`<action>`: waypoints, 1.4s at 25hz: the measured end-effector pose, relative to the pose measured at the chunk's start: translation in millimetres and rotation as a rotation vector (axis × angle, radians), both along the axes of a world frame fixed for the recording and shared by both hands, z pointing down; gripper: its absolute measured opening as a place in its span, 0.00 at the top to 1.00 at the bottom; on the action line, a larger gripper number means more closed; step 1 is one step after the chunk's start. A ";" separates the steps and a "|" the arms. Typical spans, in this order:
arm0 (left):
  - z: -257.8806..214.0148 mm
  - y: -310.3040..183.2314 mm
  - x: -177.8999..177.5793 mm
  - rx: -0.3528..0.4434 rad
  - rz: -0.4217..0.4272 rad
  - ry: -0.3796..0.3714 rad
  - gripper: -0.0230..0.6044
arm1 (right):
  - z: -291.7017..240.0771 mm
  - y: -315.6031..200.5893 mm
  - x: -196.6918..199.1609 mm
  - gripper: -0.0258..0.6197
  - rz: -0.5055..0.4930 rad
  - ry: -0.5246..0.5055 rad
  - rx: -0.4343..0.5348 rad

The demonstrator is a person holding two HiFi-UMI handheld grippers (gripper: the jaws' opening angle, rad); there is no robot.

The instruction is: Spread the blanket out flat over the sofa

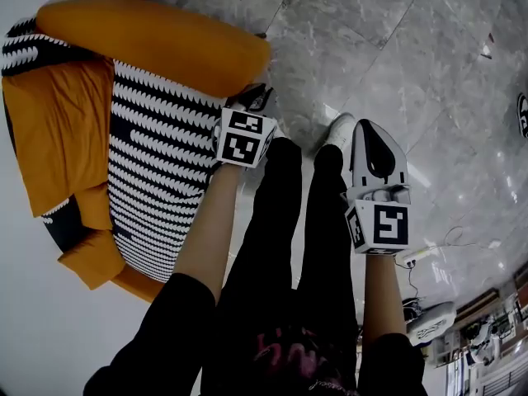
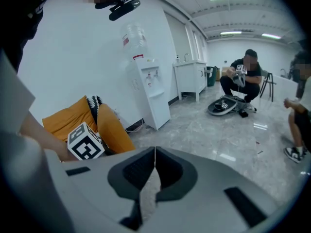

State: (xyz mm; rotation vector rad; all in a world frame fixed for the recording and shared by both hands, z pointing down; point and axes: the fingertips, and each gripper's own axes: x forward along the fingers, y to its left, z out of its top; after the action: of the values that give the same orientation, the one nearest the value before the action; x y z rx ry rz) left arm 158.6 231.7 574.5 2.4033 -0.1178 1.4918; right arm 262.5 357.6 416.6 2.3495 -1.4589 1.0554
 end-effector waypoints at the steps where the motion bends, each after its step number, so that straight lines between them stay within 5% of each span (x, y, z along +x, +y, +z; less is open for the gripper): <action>1: 1.1 4.4 1.7 -0.006 0.014 0.000 0.89 | 1.4 0.9 0.1 0.93 -0.001 -0.002 -0.001; 14: -35.0 53.0 32.5 -0.044 0.083 0.113 0.84 | -17.0 0.0 4.6 0.93 -0.004 0.025 0.025; 18: -66.5 53.3 42.5 -0.046 0.071 0.159 0.91 | -40.5 -5.2 8.6 0.93 -0.007 0.046 0.040; 29: -164.9 43.7 87.4 0.034 0.084 0.311 0.95 | -119.8 -22.5 33.4 0.93 -0.024 0.148 0.090; 35: -214.1 18.3 79.3 0.078 0.041 0.372 0.95 | -160.0 -50.8 25.2 0.93 -0.068 0.182 0.113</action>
State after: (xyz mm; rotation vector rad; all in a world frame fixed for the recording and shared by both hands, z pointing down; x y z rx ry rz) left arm 237.9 250.0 360.4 2.7133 -0.0430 1.0469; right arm 287.7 306.7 256.6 2.3802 -1.5541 0.7394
